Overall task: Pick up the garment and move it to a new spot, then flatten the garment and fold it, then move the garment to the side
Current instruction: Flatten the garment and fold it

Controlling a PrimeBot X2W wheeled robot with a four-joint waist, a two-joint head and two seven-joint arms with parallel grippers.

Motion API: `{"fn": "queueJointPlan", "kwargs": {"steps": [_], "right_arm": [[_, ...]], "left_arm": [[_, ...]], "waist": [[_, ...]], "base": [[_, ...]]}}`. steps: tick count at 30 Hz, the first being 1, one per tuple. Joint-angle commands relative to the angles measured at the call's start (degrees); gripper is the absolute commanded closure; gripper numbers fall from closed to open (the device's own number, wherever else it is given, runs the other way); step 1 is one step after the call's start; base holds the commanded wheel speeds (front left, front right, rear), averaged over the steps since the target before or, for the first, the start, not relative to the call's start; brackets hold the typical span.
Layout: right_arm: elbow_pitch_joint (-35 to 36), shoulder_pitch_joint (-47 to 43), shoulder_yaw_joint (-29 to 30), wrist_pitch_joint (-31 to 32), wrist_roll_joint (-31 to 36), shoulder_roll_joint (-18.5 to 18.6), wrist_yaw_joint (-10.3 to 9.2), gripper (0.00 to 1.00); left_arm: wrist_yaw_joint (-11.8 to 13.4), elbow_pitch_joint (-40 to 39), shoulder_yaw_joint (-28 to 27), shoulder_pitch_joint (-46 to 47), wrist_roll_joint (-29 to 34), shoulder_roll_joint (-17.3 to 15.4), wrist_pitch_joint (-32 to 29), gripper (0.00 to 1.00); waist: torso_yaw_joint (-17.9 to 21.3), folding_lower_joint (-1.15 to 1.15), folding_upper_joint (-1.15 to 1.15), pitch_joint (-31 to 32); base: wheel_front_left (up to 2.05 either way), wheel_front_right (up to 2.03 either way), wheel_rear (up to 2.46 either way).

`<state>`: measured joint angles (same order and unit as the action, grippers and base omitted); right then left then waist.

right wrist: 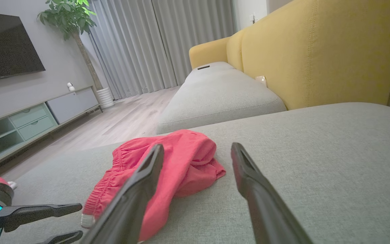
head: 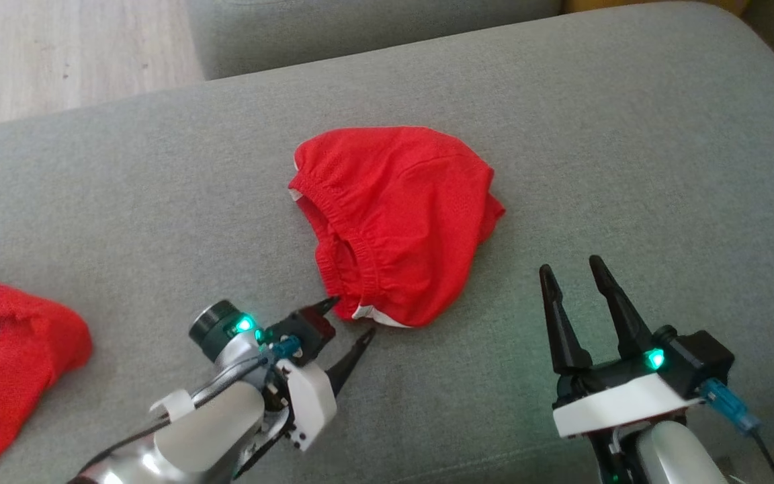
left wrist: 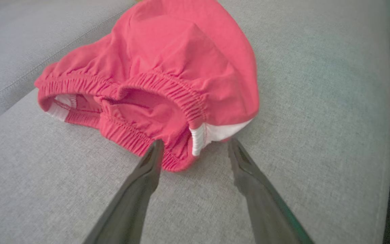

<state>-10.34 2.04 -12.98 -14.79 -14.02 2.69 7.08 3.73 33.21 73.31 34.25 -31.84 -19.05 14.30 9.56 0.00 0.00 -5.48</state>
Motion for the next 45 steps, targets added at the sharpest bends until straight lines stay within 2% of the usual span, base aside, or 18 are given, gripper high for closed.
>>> {"fn": "queueJointPlan", "kwargs": {"steps": [1,5,6,7,8,9,10,16,18,20,22,25,27,31,35,40,45], "right_arm": [[1.63,2.68,-1.25,-0.21,0.38,0.19,0.41,0.0],[1.54,3.01,-1.09,-0.21,0.6,0.19,0.41,0.0],[1.56,3.08,-1.05,-0.21,0.62,0.19,0.41,0.0],[1.58,3.14,-0.99,-0.21,0.66,0.19,0.41,0.0],[1.61,3.2,-0.91,-0.21,0.67,0.19,0.41,0.0],[1.63,3.25,-0.88,-0.21,0.67,0.19,0.41,0.0],[1.64,3.3,-0.86,-0.21,0.68,0.19,0.41,0.0],[1.25,2.89,-0.39,-0.21,0.6,0.19,0.41,0.0],[1.26,2.75,-0.32,-0.21,0.56,0.19,0.41,0.0],[1.34,2.51,-0.31,-0.21,0.35,0.19,0.41,0.0],[1.43,2.36,-0.62,-0.21,0.12,0.19,0.41,0.0],[1.47,2.26,-1.11,-0.21,-0.42,0.19,0.41,0.0],[1.15,2.21,-1.38,-0.21,-0.53,0.19,0.41,0.0],[0.67,1.78,-1.58,-0.21,-0.68,0.19,0.41,0.0],[1.11,1.7,-1.4,-0.21,-0.5,0.19,0.41,0.0],[2.21,0.62,-0.03,-0.21,0.21,0.19,0.41,0.0],[2.99,-0.42,1.37,-0.21,0.03,0.19,0.41,0.0]], "left_arm": [[-0.5,-0.09,-2.98,2.85,0.29,-0.21,0.69,0.0],[-2.14,2.33,-5.3,3.5,1.41,0.73,0.69,0.0],[-2.48,2.82,-5.74,3.53,1.62,0.87,0.69,0.08],[-2.91,3.36,-6.11,3.53,1.78,1.02,0.69,0.25],[-3.44,3.86,-6.46,3.52,1.89,1.19,0.69,0.38],[-4.07,4.47,-6.7,3.54,2.03,1.29,0.7,0.61],[-4.52,4.93,-6.93,3.66,2.36,1.36,0.7,1.0],[-9.67,6.5,-6.53,3.68,1.41,2.18,0.7,1.0],[-10.34,5.36,-7.23,3.69,-0.48,2.63,0.7,1.0],[-11.06,1.98,-8.38,4.25,-5.75,3.36,0.65,1.0],[-11.16,-4.57,-7.81,6.35,-13.12,3.67,-1.27,1.0],[-11.19,-13.24,-9.14,12.53,-23.71,2.19,-5.52,1.0],[-11.2,-16.09,-11.42,16.99,-29.43,1.63,-8.02,1.0],[-11.2,-15.78,-15.71,25.4,-34.46,2.55,-8.95,1.0],[-11.21,-12.59,-17.56,28.89,-37.24,3.31,-9.57,1.0],[-11.21,-11.07,-14.75,22.52,-37.98,0.05,-10.13,1.0],[-11.19,-11.53,-12.49,11.45,-39.2,-5.7,-8.41,1.0]], "waist": [[0.44,0.0,0.0,-0.33],[1.26,0.0,0.0,-1.34],[1.39,0.0,0.0,-1.5],[1.5,0.0,0.0,-1.64],[1.6,0.0,0.0,-1.74],[1.7,0.0,0.0,-1.83],[1.79,0.0,0.0,-1.9],[2.05,0.0,0.0,-0.53],[2.07,0.0,0.0,-0.11],[2.18,0.0,0.0,0.82],[2.57,0.0,0.0,1.72],[3.63,0.0,0.0,2.64],[4.73,0.0,0.0,3.25],[6.5,0.0,0.0,4.55],[7.53,0.0,0.0,5.15],[6.06,0.0,0.0,4.63],[3.07,0.0,0.0,2.2]], "base": [[0.0,0.0,0.0],[0.0,0.0,0.0],[0.0,0.0,0.0],[0.0,0.0,0.0],[0.0,0.0,0.0],[0.0,0.0,0.0],[0.0,0.0,0.0],[0.0,0.0,0.0],[0.0,0.0,0.0],[0.0,0.0,0.0],[0.0,0.0,0.0],[0.0,0.0,0.0],[0.0,0.0,0.0],[0.0,0.0,0.0],[0.0,0.0,0.0],[0.0,0.0,0.0],[0.0,0.0,0.0]]}}
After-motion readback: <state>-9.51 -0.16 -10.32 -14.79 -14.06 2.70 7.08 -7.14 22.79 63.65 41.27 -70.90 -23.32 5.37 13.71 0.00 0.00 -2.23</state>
